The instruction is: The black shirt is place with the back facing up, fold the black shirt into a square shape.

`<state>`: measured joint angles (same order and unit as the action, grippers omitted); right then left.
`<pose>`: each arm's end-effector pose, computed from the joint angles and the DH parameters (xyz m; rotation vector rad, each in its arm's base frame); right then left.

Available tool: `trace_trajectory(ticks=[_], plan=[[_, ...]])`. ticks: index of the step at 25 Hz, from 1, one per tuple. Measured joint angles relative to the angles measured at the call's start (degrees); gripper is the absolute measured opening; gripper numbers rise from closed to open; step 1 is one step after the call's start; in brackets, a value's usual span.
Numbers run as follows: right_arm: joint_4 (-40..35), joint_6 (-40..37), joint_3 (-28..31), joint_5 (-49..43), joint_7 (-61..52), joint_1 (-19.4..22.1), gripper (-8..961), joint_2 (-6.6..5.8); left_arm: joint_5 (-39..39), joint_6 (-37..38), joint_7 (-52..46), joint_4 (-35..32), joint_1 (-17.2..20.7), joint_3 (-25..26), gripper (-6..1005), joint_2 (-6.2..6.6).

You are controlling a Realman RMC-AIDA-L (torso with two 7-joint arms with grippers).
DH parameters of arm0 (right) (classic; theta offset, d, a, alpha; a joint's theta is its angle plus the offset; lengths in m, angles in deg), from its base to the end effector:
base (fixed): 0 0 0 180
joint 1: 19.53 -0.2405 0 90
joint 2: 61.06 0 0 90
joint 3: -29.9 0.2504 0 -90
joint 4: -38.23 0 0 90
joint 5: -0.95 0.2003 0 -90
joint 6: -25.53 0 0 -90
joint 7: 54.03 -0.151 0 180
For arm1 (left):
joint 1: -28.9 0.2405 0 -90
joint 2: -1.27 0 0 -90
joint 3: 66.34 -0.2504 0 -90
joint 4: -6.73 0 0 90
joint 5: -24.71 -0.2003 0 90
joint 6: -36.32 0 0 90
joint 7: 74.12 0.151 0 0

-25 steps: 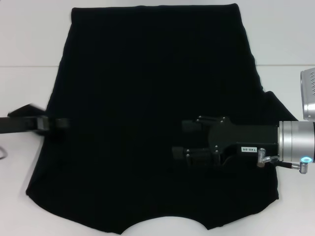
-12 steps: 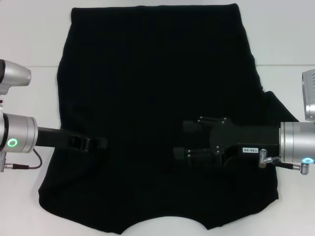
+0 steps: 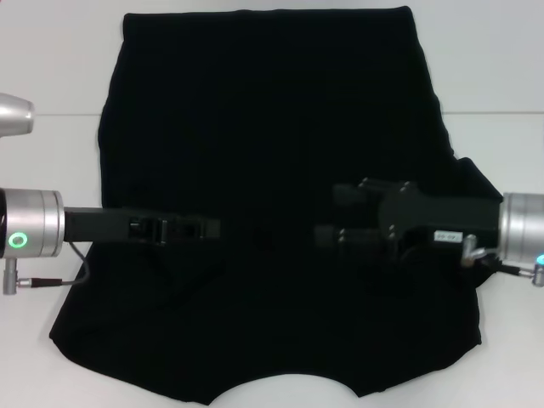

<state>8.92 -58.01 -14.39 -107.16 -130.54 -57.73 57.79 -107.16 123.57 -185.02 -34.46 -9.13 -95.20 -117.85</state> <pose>0.2071 0.3512 -0.0288 -2.7597 0.5398 0.7863 -0.2464 0.3549 0.0096 -2.5627 -1.2805 -0.5509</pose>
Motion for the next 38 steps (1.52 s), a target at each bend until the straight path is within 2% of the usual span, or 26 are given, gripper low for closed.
trace_trajectory(ticks=[1, 4, 6, 9, 11, 15, 21, 29, 38], plan=[[-0.05, 0.18, 0.62, 0.00, -0.61, 0.06, 883, -0.33, 2.89, 2.79, 1.43, 0.18, 0.73, 0.07, 257, -0.16], [-0.25, 2.27, 1.49, 0.00, -4.08, 0.17, 883, -1.71, 5.40, 4.48, 2.94, 0.42, 1.45, 0.08, 333, -0.31], [-0.55, 4.91, 1.32, -0.33, -8.31, 0.17, 883, -2.81, 11.43, 8.61, 7.21, 0.88, 3.19, 0.09, 383, -0.54], [-1.93, 7.77, 0.73, -2.82, -16.84, -0.02, 883, -4.24, 14.31, 12.62, 12.24, 1.94, 4.16, 0.07, 562, -0.59], [-4.18, 8.90, 0.70, -6.38, -23.95, -0.13, 883, -4.74, 15.05, 15.57, 16.71, 2.89, 4.50, 0.06, 666, -0.68], [-8.69, 10.07, 0.94, -12.99, -35.19, 0.06, 883, -4.84, 15.16, 19.08, 25.90, 5.10, 4.97, -0.19, 843, -1.06], [-13.55, 10.97, 3.35, -20.86, -47.90, 1.32, 883, -5.59, 14.81, 19.43, 32.55, 5.63, 5.82, -1.34, 948, -1.79], [-15.16, 13.62, 10.10, -29.35, -55.40, 2.55, 883, -6.60, 12.07, 18.53, 34.20, 5.25, 5.30, -4.61, 937, -1.81], [-14.66, 14.77, 9.74, -36.82, -61.20, 2.10, 884, -6.81, 9.40, 18.22, 36.09, 4.43, 4.75, -9.97, 933, -2.16]])
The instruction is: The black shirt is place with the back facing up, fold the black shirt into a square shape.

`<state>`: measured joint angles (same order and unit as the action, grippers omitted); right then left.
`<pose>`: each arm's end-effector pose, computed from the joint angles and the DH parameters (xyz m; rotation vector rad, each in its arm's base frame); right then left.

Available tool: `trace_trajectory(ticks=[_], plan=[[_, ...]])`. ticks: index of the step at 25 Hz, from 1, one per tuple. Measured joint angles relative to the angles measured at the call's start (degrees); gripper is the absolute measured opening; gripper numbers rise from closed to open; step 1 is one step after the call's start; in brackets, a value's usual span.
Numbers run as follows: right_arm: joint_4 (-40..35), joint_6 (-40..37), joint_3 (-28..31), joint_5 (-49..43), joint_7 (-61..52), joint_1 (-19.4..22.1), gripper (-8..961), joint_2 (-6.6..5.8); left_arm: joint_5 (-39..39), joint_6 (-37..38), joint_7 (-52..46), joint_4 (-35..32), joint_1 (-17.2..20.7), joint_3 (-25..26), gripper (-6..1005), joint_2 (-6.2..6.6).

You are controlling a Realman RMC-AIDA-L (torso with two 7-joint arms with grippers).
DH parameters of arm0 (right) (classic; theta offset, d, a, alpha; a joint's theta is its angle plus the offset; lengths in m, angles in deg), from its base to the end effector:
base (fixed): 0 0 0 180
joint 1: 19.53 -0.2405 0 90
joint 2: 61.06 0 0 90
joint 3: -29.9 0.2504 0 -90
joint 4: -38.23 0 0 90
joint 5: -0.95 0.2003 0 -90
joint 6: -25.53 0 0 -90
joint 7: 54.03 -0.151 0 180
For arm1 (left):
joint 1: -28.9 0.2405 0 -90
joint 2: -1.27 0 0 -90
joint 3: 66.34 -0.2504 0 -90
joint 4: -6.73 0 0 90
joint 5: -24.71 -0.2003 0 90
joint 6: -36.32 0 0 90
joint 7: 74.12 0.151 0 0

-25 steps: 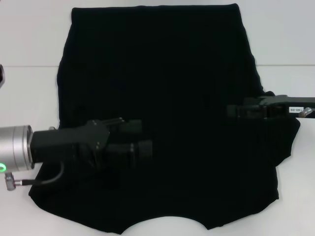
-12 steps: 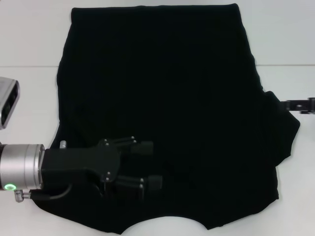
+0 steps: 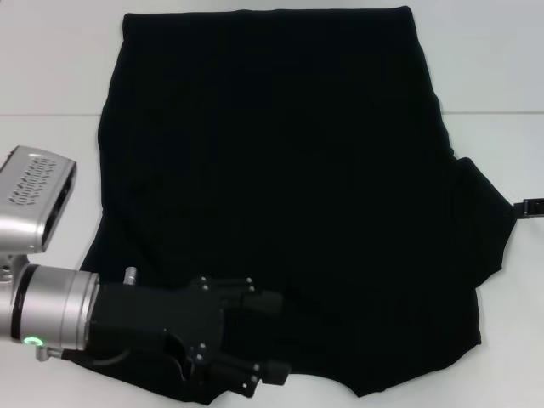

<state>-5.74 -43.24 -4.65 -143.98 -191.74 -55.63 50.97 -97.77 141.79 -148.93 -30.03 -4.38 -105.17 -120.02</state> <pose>0.3238 0.3846 0.0771 -1.9598 1.5775 0.1756 -0.2178 0.2822 -0.0241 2.9386 0.4193 0.7820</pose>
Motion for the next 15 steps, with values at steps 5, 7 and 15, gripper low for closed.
trace_trajectory(ticks=[5, 7, 15], plan=[[2.09, -0.65, -0.13, -0.17, -0.43, -1.27, 884, 0.24, -0.65, -0.72, 0.02, -0.09, -0.30, -0.23, 932, -0.05], [4.14, -0.60, -0.15, -0.18, -0.42, -2.10, 884, 0.17, -0.66, -0.89, 0.03, -0.08, -0.29, -0.24, 931, -0.06], [6.70, 0.94, -2.61, -0.23, -0.15, -3.60, 884, 0.68, -0.66, -0.98, 0.06, 0.17, -0.30, 0.16, 930, -0.09]])
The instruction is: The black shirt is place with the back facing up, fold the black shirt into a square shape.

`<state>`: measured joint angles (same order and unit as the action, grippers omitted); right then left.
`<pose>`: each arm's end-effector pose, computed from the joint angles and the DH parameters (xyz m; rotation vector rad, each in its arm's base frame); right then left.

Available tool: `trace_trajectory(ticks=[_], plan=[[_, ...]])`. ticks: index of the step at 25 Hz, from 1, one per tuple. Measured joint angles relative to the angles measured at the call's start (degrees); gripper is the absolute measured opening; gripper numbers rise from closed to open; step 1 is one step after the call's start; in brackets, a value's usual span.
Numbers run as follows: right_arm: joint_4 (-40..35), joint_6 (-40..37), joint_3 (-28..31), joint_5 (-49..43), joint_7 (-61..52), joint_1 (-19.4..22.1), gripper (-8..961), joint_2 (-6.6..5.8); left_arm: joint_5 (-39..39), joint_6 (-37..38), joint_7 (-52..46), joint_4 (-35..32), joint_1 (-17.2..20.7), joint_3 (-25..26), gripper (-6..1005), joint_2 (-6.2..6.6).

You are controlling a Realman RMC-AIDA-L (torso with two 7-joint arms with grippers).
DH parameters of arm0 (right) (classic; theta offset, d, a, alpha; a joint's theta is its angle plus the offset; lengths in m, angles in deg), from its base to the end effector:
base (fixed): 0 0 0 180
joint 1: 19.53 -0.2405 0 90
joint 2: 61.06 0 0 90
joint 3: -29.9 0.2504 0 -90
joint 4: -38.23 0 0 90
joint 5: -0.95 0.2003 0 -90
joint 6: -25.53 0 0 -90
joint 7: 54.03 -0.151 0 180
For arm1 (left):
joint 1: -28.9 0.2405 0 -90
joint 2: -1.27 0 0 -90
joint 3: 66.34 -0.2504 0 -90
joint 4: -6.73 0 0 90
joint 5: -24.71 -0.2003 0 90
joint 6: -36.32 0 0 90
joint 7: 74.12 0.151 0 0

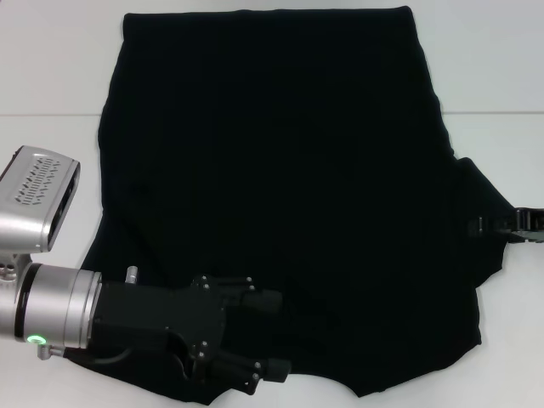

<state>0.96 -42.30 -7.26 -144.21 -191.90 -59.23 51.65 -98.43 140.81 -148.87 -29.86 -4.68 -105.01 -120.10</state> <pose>0.3078 0.3889 0.0408 -2.0583 1.6248 0.1319 -0.2186 0.2844 -0.0261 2.9515 0.4247 0.7640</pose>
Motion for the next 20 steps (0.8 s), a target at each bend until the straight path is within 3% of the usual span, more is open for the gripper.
trace_trajectory(ticks=[10, 20], plan=[[0.21, 2.21, -2.19, -0.03, 0.26, -0.13, 855, 0.78, 0.40, -0.08, -0.22, 0.08, 0.05, 0.24, 928, 0.00], [0.55, 2.74, -3.55, -0.03, 0.26, 0.19, 470, 1.25, 0.48, -0.08, -0.37, 0.13, -0.01, 0.35, 926, 0.00]])
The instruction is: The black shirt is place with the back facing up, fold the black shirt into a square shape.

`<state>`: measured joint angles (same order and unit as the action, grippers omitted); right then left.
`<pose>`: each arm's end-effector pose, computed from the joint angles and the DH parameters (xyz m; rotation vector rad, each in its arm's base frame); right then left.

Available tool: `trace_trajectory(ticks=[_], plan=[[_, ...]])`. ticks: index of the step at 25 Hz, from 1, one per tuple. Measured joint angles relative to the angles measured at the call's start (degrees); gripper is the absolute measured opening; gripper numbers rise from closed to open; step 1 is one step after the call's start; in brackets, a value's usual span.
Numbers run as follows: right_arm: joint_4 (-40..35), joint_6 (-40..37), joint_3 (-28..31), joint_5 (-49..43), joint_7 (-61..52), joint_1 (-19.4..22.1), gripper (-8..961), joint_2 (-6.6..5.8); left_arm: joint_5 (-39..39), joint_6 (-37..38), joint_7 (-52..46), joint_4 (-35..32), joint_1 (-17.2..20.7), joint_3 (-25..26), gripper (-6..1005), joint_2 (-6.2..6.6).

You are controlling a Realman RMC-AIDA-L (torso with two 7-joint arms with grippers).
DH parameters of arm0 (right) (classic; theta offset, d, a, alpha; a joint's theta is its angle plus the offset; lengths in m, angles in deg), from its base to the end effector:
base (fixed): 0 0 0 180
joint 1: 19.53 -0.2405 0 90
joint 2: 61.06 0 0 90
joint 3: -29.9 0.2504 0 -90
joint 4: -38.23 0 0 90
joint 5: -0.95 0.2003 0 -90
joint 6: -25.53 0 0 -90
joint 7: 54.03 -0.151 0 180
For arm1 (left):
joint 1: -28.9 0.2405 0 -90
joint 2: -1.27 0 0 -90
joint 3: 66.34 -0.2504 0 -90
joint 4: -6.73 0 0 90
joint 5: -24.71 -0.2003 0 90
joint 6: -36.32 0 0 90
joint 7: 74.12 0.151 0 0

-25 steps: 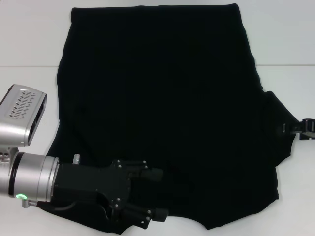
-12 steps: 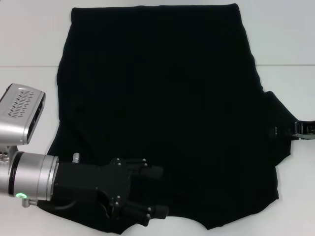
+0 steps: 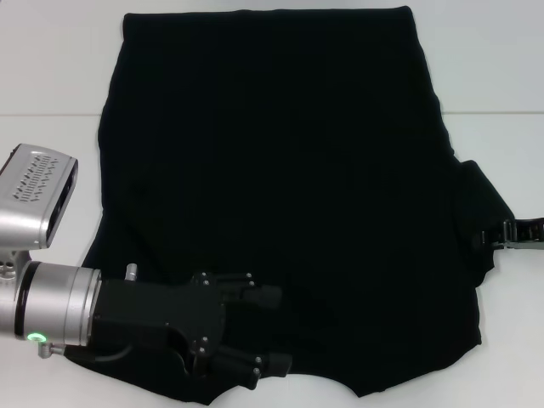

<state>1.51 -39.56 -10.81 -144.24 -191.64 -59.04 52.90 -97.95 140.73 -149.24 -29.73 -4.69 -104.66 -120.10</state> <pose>0.3074 0.3875 0.0259 -2.0820 1.5891 0.0782 -0.2179 0.2854 -0.0253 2.9513 0.4386 0.7823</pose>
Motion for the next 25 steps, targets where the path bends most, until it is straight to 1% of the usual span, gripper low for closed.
trace_trajectory(ticks=[3, 6, 10, 14, 20, 25], plan=[[-0.19, 0.07, 0.30, 0.00, -0.01, 0.20, 337, 0.08, 0.05, 0.00, -0.01, 0.00, 0.00, 0.00, 925, 0.00], [-0.25, 0.24, 0.41, 0.00, -0.01, 0.38, 191, -0.14, 0.06, 0.00, -0.02, 0.00, 0.01, 0.01, 925, 0.00], [-0.30, 0.46, 0.41, 0.01, 0.01, 0.71, 101, -0.46, 0.22, 0.00, -0.05, 0.06, 0.13, 0.01, 924, -0.08], [-0.37, 0.48, 0.62, 0.31, 0.55, 1.39, 11, -1.03, 0.80, 0.16, -0.11, 0.20, 0.35, 0.10, 923, -0.16], [-0.58, 0.49, 2.29, 0.52, 2.72, 2.17, 24, -1.74, 0.94, 0.64, -0.53, 0.32, 0.45, 0.34, 922, -0.29], [-1.91, 0.55, 4.85, 0.58, 5.26, 3.13, 35, -1.79, 0.94, 0.79, -1.15, 0.43, 0.46, 0.36, 921, -0.49]])
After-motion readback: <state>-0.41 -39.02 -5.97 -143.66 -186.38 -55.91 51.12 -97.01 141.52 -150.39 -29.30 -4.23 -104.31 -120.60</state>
